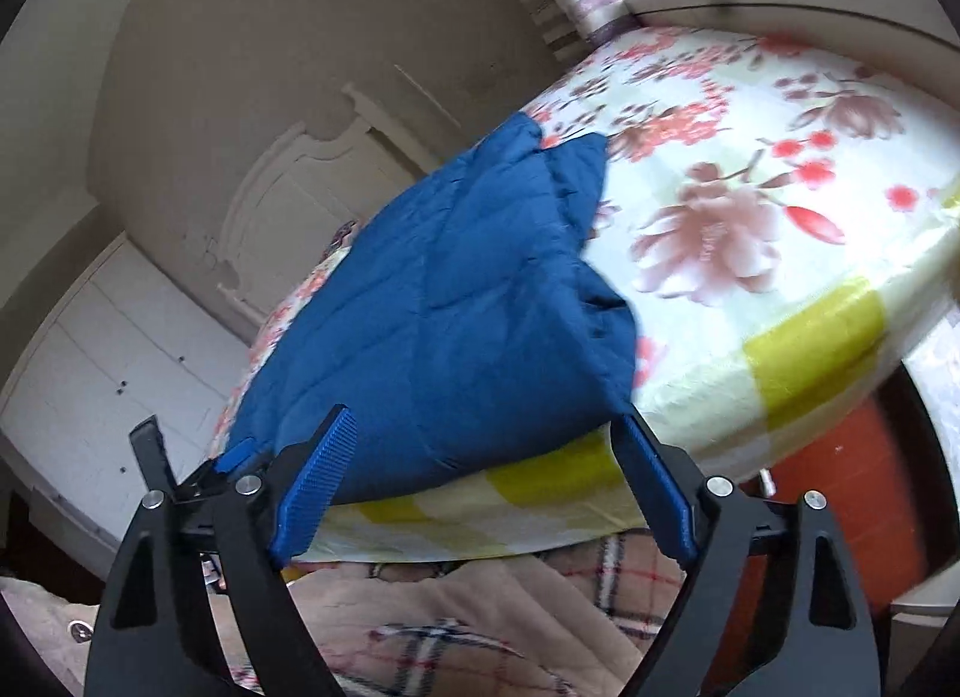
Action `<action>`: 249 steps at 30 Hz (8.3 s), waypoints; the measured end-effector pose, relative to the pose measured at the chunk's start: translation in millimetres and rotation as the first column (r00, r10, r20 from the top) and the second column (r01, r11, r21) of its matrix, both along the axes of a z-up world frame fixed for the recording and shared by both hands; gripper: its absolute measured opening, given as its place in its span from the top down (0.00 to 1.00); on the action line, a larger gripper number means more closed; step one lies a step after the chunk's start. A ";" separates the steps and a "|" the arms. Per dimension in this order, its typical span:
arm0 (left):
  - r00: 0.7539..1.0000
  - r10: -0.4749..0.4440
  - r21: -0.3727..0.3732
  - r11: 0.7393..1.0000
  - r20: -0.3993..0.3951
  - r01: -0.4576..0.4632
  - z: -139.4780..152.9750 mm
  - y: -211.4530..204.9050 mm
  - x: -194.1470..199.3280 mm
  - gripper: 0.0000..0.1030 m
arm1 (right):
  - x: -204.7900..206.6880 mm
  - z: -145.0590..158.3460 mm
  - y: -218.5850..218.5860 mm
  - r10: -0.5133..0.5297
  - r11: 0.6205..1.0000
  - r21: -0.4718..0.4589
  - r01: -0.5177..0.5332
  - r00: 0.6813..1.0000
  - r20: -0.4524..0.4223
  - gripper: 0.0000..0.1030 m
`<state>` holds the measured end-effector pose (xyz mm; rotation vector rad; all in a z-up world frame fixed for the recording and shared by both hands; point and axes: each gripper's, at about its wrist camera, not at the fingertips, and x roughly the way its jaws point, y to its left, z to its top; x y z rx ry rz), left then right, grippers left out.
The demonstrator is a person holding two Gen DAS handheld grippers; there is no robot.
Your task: Fold large clothes
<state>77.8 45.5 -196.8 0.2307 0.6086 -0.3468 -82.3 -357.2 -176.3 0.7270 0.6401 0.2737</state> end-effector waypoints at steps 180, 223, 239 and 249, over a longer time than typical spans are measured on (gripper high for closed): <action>0.985 0.164 -0.506 0.856 0.060 -0.112 140.9 170.6 56.1 0.10 | 115.5 57.8 329.1 0.675 0.374 -0.860 -0.347 0.738 -0.004 0.04; 0.955 0.268 -0.234 0.928 -0.123 -0.291 59.0 105.7 140.4 0.11 | 387.5 116.2 324.2 0.465 0.472 -0.760 -0.447 0.859 -0.216 0.44; 0.952 0.283 -0.193 0.934 -0.117 -0.301 59.7 103.9 134.5 0.11 | 354.5 107.6 343.9 0.522 0.417 -0.775 -0.475 0.823 -0.223 0.42; 0.932 0.307 -0.293 0.888 -0.194 -0.354 48.1 132.1 111.3 0.02 | 335.4 70.5 289.0 0.483 0.508 -0.720 -0.473 0.849 -0.217 0.21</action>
